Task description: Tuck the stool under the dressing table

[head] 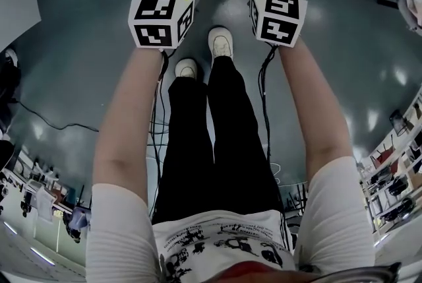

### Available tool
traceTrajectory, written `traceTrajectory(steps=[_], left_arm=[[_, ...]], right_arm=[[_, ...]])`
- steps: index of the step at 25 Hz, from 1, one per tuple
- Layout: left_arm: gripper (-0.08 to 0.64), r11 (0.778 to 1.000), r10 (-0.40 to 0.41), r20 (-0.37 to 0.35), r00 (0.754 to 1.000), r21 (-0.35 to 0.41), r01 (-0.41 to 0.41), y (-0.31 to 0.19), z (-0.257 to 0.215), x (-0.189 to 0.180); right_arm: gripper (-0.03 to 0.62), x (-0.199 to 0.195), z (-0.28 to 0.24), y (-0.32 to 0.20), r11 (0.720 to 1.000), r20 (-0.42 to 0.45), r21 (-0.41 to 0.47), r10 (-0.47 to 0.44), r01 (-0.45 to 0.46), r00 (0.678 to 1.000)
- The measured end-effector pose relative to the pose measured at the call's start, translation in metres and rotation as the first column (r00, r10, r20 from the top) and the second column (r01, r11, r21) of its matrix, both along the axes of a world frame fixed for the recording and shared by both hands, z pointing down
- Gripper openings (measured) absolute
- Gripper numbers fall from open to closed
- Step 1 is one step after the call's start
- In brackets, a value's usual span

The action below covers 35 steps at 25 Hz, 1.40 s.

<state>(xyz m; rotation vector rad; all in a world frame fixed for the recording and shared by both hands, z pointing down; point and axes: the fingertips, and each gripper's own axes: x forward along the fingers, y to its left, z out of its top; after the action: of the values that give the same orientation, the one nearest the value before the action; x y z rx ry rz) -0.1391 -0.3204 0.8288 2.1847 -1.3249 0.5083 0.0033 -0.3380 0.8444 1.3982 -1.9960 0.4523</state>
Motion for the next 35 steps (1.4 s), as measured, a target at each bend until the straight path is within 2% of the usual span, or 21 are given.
traceTrajectory(steps=[7, 12, 18, 21, 26, 30, 35], left_arm=[[0.02, 1.0, 0.007, 0.033, 0.999, 0.017, -0.007, -0.023, 0.002, 0.001], [0.02, 0.999, 0.023, 0.083, 0.996, 0.034, -0.026, -0.035, 0.001, -0.006], [0.02, 1.0, -0.015, 0.052, 0.999, -0.003, 0.015, -0.051, 0.0, -0.009], [0.02, 1.0, -0.011, 0.047, 0.999, -0.006, 0.011, -0.044, -0.013, -0.008], [0.02, 1.0, -0.005, -0.015, 1.0, 0.018, 0.006, -0.03, -0.054, 0.001], [0.02, 0.995, 0.07, 0.022, 0.997, 0.064, -0.072, -0.007, -0.103, 0.002], [0.02, 0.986, 0.109, 0.015, 0.994, 0.124, -0.11, 0.016, -0.196, 0.0]], right_arm=[[0.017, 0.0, 0.0, -0.025, 1.0, 0.008, 0.016, 0.0, 0.0, 1.0], [0.018, -0.007, -0.002, -0.037, 1.0, 0.02, 0.013, -0.014, 0.014, 1.0], [0.018, -0.009, -0.001, -0.049, 0.998, 0.014, -0.049, -0.029, 0.029, 0.999], [0.018, -0.011, -0.012, -0.041, 0.998, 0.047, -0.062, -0.013, 0.016, 0.999], [0.018, -0.012, -0.061, -0.022, 1.0, 0.075, -0.008, 0.021, -0.02, 0.997], [0.018, -0.028, -0.122, 0.003, 0.999, 0.142, 0.035, -0.017, 0.012, 0.99], [0.017, -0.04, -0.216, 0.031, 0.995, 0.203, 0.093, -0.066, 0.047, 0.977]])
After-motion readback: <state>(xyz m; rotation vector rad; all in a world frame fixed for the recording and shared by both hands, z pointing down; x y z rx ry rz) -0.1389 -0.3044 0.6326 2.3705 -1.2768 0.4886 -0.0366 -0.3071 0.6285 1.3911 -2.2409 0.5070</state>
